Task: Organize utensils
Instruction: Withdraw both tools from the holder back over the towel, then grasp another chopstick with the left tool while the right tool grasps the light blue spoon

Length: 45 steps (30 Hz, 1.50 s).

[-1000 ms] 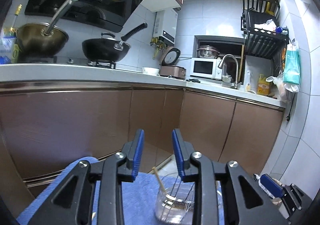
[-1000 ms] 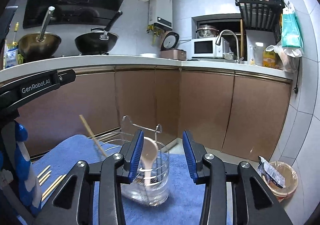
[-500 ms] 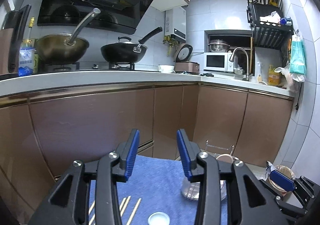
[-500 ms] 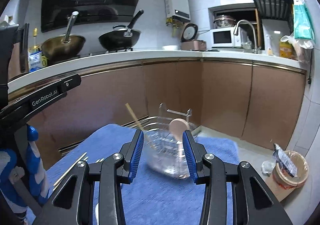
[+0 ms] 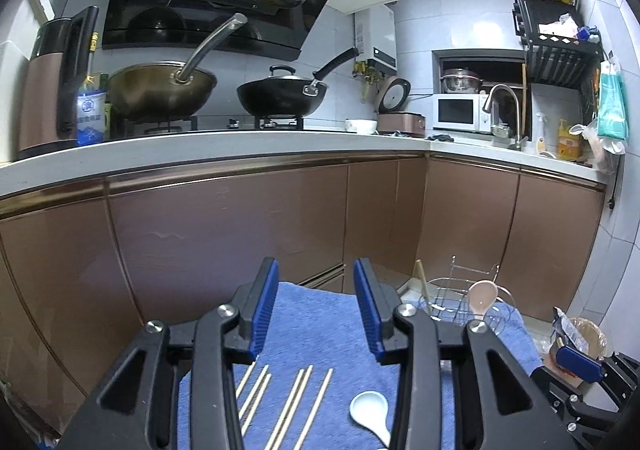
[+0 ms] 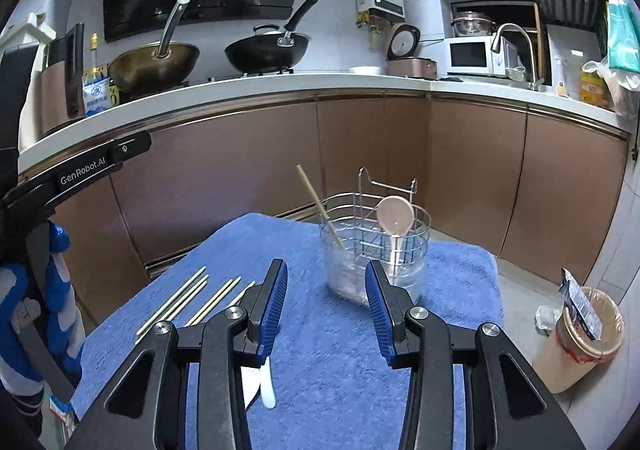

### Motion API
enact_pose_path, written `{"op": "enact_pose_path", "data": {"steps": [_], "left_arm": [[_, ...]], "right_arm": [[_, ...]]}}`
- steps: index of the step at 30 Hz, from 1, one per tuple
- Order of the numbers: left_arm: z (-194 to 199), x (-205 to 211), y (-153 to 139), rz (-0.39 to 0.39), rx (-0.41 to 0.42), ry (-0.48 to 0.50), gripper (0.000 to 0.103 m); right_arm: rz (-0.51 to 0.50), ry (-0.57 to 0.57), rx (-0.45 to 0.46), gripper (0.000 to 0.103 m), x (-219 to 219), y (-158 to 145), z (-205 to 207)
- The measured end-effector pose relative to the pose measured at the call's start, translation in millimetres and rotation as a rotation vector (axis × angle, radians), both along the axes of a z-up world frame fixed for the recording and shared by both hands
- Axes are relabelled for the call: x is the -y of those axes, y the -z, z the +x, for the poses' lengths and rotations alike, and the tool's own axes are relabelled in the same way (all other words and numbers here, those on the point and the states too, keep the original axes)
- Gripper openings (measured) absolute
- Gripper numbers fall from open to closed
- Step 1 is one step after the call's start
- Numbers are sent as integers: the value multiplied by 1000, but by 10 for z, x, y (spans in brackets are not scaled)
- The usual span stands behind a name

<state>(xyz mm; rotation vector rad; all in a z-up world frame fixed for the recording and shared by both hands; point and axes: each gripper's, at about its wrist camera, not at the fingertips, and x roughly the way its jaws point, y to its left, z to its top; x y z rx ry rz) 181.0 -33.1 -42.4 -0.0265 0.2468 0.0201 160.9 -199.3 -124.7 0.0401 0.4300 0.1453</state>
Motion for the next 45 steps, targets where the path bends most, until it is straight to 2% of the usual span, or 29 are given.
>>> {"op": "enact_pose_path", "data": {"steps": [18,33,38,42,45], "left_arm": [[-103,-322,60,-2,-24,-70,37],[219,-511,358,-9,-110,-105,37],[443,-622,514,-26,-190,-75,37],[712,-820,646,-60,-322,25,37],[968,-988,801,-109,-476,159,37]], "right_arm": [[-50,-82,-39,40,-297,40,-77],[-73,-136,-130,40,-489,308,249],[-78,-169,-181,40,-522,422,424],[-74,-226,-262,40,-500,531,632],[-73,-274,-341,40,-494,648,845]]}}
